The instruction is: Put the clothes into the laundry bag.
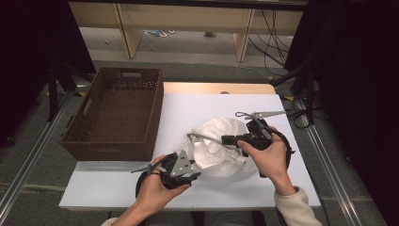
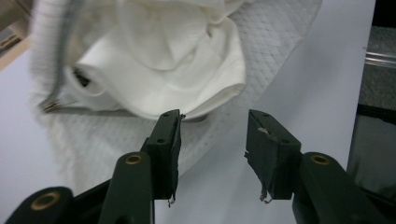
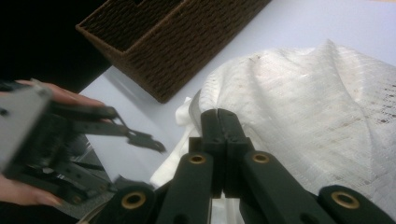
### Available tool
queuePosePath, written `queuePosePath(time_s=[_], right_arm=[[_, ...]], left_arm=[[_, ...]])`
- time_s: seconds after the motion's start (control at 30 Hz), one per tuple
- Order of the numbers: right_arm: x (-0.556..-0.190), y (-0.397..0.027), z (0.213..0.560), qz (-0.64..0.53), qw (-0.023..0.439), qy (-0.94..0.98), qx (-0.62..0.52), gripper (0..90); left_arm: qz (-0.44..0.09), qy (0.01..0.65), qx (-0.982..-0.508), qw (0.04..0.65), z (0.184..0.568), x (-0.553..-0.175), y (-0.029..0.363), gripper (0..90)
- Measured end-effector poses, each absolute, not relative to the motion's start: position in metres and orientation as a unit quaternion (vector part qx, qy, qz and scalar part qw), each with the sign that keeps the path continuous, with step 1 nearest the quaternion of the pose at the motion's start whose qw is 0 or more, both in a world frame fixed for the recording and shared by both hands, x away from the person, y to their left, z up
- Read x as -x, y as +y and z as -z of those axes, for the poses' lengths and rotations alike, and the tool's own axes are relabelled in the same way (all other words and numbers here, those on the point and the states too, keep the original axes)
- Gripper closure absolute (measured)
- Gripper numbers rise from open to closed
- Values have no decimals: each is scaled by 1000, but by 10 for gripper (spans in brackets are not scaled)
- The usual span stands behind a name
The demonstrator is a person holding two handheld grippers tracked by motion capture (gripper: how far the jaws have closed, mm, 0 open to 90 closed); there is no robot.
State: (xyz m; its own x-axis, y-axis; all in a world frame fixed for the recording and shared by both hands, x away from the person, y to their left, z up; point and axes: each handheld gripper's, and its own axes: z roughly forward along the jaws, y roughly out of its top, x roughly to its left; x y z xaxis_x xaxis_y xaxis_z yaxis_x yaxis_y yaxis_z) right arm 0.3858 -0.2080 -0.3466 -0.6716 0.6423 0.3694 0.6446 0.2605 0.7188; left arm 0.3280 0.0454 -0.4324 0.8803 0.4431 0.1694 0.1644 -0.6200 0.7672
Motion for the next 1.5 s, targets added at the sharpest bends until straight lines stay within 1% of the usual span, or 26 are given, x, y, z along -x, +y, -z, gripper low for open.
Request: queuePosePath(time_s=[0.13,0.2,0.33,0.4,0.43,0.5,0.63,0.7,0.77,0.83,0.93,0.97,1.0,1.1,1.17,1.33,1.5], right_arm=[[-386,-207,348,456,7,-794,402,900],[-387,-209,348,454,-5,-798,397,900],[-388,-209,350,457,4,-797,395,900],[-388,-211,348,454,-3,-796,399,900],[-387,-211,348,459,4,-793,401,900],[-386,-211,347,455,3,-792,407,900],[-386,-211,347,457,5,-793,402,900],[-386,-210,348,455,0,-795,400,900],[-387,-209,348,454,-1,-797,399,900],[-386,-208,348,452,-6,-797,400,900],[-387,-208,349,452,1,-798,399,900],[-386,-208,349,450,4,-797,404,900],[-387,-209,349,450,-3,-800,397,900],[-387,-207,351,452,9,-796,403,900],[-387,-208,350,450,-1,-800,398,900],[-387,-207,350,450,-1,-799,398,900],[-388,-207,351,451,4,-800,396,900]], left_arm=[[-179,161,-883,404,439,-342,32,546],[-181,157,-885,400,440,-347,28,564],[-175,149,-889,396,441,-347,21,597],[-187,153,-888,392,439,-342,25,587],[-186,161,-885,396,437,-339,28,570],[-187,173,-882,397,435,-333,36,560],[-172,187,-887,386,444,-324,51,613],[-167,183,-890,383,450,-324,51,618],[-166,175,-888,392,455,-326,45,602],[-177,160,-887,395,454,-330,39,559],[-181,149,-885,401,452,-334,32,530],[-185,144,-887,397,451,-336,30,527],[-187,143,-886,399,452,-337,28,523],[-194,131,-890,391,452,-339,25,523],[-193,129,-896,378,454,-343,23,525],[-190,119,-907,357,460,-347,19,620],[-183,130,-909,351,456,-346,14,771]])
